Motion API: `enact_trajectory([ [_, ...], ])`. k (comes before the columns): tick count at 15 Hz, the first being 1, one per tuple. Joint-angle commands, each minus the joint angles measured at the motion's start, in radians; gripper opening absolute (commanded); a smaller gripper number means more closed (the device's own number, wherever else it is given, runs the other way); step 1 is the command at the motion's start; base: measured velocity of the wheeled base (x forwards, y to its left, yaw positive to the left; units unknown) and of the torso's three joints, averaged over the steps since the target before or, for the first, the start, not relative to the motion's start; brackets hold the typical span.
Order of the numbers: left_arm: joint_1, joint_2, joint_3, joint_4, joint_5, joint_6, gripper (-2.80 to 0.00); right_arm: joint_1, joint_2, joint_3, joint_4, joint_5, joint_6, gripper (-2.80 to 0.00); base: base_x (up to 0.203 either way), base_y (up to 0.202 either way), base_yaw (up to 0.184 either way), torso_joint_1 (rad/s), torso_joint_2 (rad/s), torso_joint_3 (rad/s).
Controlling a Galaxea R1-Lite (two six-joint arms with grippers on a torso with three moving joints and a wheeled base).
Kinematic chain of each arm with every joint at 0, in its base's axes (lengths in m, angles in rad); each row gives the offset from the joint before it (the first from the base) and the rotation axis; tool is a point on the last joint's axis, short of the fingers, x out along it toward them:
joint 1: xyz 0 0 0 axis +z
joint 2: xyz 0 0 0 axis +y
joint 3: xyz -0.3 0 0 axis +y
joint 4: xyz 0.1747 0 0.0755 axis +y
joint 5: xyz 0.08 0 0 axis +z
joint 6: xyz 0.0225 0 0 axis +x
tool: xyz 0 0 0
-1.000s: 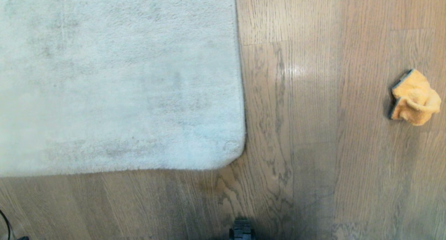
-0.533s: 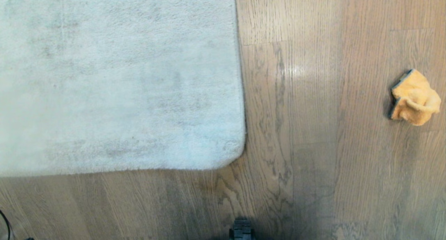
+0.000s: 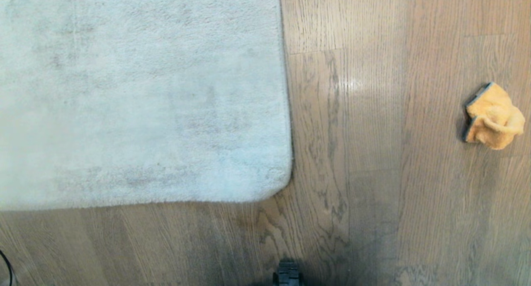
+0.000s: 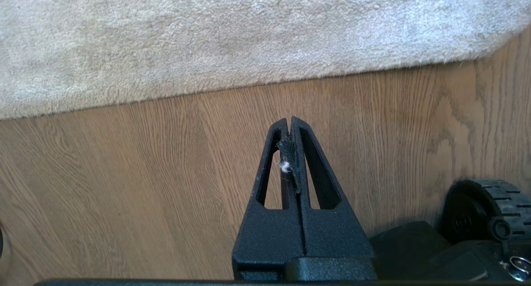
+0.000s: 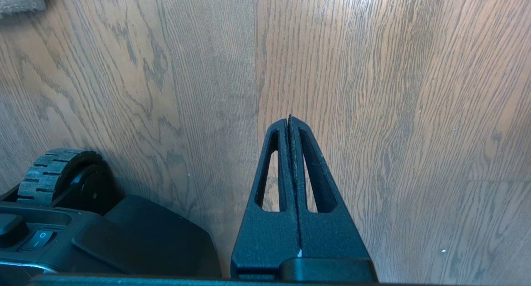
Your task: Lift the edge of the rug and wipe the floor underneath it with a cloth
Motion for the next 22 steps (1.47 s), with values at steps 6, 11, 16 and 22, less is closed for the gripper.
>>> enact_trajectory([
  [6, 0.000, -0.009, 0.000, 0.000, 0.000, 0.001, -2.80, 0.000, 0.002, 0.000, 0.000, 0.000, -0.001, -2.80, 0.000, 0.000, 0.000, 0.000, 0.00, 0.000],
  [11, 0.000, -0.009, 0.000, 0.000, 0.001, -0.002, -2.80, 0.000, 0.002, 0.000, 0.001, 0.000, -0.001, -2.80, 0.000, 0.000, 0.000, 0.000, 0.00, 0.000],
  [16, 0.000, -0.009, 0.000, 0.000, 0.002, -0.005, -2.80, 0.000, 0.002, 0.000, 0.001, 0.000, -0.001, -2.80, 0.000, 0.000, 0.000, 0.000, 0.00, 0.000],
  [22, 0.000, -0.009, 0.000, 0.000, 0.000, -0.008, -2.80, 0.000, 0.002, 0.000, 0.001, 0.000, -0.001, -2.80, 0.000, 0.000, 0.000, 0.000, 0.00, 0.000],
])
